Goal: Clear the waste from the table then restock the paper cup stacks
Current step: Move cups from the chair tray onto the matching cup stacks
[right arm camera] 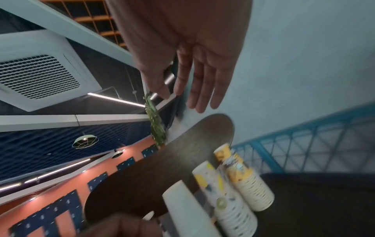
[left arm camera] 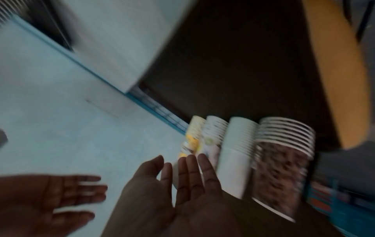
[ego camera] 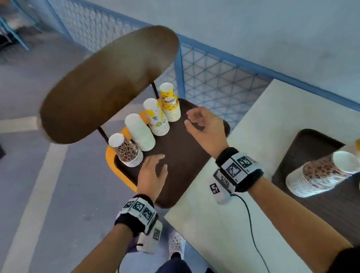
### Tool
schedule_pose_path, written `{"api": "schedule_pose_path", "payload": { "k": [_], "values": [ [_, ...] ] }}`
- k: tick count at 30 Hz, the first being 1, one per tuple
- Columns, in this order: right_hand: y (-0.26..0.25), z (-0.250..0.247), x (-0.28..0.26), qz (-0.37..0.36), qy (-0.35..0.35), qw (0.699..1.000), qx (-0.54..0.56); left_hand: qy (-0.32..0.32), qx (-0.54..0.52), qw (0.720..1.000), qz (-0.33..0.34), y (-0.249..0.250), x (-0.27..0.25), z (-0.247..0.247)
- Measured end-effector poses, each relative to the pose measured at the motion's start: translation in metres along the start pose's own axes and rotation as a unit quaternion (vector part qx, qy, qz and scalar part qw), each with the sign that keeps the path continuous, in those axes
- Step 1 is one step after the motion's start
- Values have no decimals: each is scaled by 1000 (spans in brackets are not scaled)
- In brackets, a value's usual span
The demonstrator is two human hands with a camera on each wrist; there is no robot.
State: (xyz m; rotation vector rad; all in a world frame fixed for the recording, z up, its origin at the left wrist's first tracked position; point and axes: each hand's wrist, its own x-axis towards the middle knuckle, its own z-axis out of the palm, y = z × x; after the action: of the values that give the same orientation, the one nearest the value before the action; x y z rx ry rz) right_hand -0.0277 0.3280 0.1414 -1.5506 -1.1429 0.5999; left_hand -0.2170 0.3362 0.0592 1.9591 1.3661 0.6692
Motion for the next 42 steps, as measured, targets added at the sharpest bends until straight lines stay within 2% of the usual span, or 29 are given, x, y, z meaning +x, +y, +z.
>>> {"api": "schedule_pose_path", "payload": {
  "k": [3,6,8,11,16,20,25,28,32,34,37,42],
  "values": [
    [2,65,21,36,-77,996,-1,110,-24,993,-43,-32,30,-49],
    [7,118,37,58,-115,991,-19,152,-34,983,-99,-59,52,-82],
    [10,145,46,73,-133,988,-41,141,-35,982,-121,-73,65,-94],
    [19,177,58,114,-136,983,-49,84,-48,985,-140,-92,81,-100],
    [37,207,67,152,-110,981,-56,6,-65,985,-158,-108,99,-94],
    [44,209,66,137,-86,982,-94,-17,-103,976,-191,-108,105,-86],
    [60,176,42,117,-62,981,-139,-7,-102,980,-168,-106,111,-73],
    [72,142,25,140,-1,977,-159,-39,-108,981,-160,-104,117,-57],
    [87,104,14,130,129,966,-185,-69,-120,983,-123,-93,124,-30],
    [95,96,12,174,135,960,-173,-95,-128,981,-113,-89,124,-18],
    [112,94,10,268,99,952,-110,-122,-152,973,-124,-87,119,-1],
    [131,95,10,337,79,937,-49,-82,-161,967,-178,-86,110,18]
  ]
}}
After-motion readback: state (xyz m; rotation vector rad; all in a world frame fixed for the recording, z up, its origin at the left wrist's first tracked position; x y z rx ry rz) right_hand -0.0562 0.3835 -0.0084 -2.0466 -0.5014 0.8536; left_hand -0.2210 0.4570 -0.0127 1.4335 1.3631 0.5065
